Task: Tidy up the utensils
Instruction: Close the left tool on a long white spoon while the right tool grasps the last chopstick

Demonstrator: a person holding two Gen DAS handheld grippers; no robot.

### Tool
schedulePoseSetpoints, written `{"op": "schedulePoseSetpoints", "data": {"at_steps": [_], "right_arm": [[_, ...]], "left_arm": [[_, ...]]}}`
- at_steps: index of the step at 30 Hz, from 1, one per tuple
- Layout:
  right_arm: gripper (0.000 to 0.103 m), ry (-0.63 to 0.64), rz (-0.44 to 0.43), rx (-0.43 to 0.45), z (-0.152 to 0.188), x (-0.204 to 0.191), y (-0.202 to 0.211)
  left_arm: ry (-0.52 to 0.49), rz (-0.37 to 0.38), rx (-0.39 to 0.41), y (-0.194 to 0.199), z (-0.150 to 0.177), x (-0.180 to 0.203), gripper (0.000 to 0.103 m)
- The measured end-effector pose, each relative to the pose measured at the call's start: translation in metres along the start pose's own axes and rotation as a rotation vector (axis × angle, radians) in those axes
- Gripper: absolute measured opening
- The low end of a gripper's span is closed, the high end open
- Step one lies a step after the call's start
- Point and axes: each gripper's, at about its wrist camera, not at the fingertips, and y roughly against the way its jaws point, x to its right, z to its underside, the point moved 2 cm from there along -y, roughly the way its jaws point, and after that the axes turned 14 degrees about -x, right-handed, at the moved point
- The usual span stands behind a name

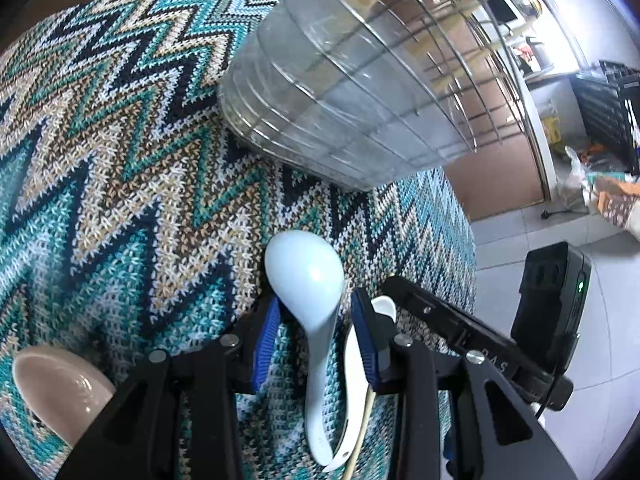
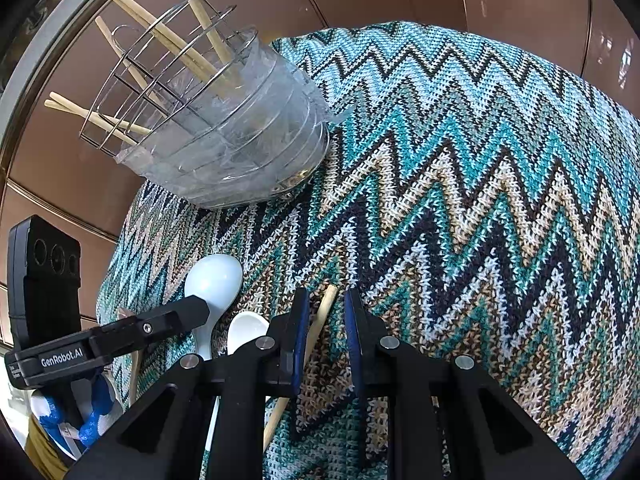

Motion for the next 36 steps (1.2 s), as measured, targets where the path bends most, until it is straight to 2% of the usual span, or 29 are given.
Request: {"op": "schedulePoseSetpoints", "data": {"at_steps": [7,15,27,29,36], "right_arm": [[0.017,0.006,-0.002,-0.004,-0.009,-0.006,-0.006],[0.011,0.007,-0.001,0.003,-0.01,0.0,-0.009],[0.01,0.019,0.007,0.01,-0.012,-0.001,-0.015],[0.01,0.018,0.007,0.014,-0.007,-0.011,-0.012],[0.01,0.023,-0.002,0.024,-0.004,-0.01,-0.006]], "left_arm": [[0.085,0.074,0.02,-0.003,-0.01,-0.017,0.032],[0.108,0.078,0.037,0.0,-0.006,-0.026,0.029],[0.125,0.09,0.047,0.003,0.005,-0.033,0.028],[0.129,0.093,0.051,0.004,0.007,-0.032,0.026],[0.135,0.122,0.057,0.006,0.016,-0.034,0.022]]}}
